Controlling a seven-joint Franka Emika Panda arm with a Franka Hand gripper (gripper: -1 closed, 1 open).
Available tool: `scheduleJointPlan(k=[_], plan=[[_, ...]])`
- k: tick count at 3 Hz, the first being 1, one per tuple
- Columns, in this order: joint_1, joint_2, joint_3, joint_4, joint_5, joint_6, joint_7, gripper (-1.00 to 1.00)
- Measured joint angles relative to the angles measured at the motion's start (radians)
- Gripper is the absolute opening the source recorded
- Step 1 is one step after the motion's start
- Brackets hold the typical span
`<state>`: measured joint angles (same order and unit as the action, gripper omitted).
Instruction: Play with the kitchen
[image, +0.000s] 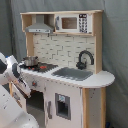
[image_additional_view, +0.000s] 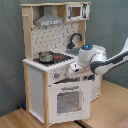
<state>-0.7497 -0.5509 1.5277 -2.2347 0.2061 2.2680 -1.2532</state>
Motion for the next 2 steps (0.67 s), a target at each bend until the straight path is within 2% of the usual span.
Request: scheduleJointPlan(k=[1, 2], plan=[[-0.03, 0.001, 0.031, 0.001, 0.0, 0.007, 0.0, 1.0], [-0.034, 0.001, 0.034, 0.001, 0.0, 0.007, 0.0, -1.0]])
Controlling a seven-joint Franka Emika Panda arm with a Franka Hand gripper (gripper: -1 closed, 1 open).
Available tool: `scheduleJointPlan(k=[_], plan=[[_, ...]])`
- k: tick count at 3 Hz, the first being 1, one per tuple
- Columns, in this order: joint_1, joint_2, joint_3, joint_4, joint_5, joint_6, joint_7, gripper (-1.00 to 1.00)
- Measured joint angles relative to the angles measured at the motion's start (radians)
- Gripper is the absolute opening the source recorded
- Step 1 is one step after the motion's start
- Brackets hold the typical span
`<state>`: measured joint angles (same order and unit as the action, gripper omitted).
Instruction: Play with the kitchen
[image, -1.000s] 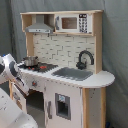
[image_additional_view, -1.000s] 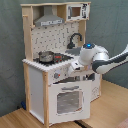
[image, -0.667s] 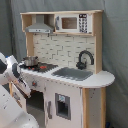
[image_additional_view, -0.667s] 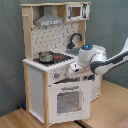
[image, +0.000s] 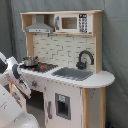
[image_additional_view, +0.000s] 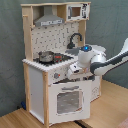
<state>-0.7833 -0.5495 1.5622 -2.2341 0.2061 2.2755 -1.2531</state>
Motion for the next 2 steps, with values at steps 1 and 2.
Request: scheduleJointPlan(k=[1, 2], plan=[[-0.047, 0.0, 0.021, -0.001, 0.0, 0.0, 0.028, -1.0], [-0.107, 0.0, 0.096, -0.001, 0.001, 0.015, 0.07, -1.0]])
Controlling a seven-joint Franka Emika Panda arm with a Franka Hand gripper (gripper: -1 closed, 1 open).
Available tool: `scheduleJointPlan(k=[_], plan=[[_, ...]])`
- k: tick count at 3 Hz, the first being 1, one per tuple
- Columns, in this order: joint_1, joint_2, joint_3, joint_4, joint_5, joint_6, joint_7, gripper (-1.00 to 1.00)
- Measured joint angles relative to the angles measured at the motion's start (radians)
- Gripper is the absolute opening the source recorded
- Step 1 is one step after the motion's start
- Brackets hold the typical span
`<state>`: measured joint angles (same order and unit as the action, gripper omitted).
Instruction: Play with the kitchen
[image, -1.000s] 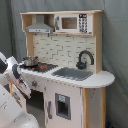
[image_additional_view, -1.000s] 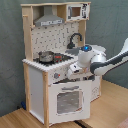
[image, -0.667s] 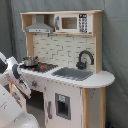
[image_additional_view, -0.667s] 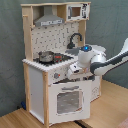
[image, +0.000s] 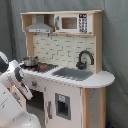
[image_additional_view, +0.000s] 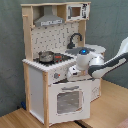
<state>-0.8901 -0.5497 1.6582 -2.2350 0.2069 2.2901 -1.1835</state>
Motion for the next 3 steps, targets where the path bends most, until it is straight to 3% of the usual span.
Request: scheduleJointPlan(k=[2, 3], plan=[[-0.125, 0.0, 0.146, 0.029, 0.047, 0.055, -0.003, -1.0], [-0.149, 0.0, 0.185, 0.061, 0.134, 0.072, -0.003, -1.0]])
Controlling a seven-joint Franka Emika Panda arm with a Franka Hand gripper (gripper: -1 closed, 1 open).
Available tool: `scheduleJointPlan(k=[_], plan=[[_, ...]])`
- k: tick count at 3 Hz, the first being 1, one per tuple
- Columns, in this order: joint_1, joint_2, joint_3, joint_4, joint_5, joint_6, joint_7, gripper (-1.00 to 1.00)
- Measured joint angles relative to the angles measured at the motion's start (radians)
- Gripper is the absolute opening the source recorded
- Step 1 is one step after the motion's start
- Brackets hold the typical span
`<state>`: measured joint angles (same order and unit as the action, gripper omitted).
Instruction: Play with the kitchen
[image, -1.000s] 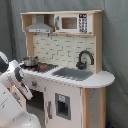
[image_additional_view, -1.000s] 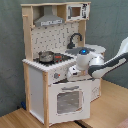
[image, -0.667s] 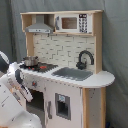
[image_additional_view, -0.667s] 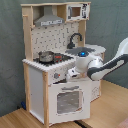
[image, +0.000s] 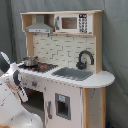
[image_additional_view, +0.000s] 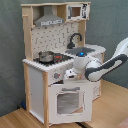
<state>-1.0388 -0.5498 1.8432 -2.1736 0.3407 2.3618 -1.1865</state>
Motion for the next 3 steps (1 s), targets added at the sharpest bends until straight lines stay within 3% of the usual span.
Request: scheduleJointPlan(k=[1, 2, 3], plan=[[0.0, 0.0, 0.041, 0.0, 0.093, 0.012, 0.002, -1.0], [0.002, 0.0, 0.043, 0.0, 0.18, 0.033, 0.053, -1.0], [0.03, 0.0, 0.053, 0.0, 0.189, 0.042, 0.153, -1.0]])
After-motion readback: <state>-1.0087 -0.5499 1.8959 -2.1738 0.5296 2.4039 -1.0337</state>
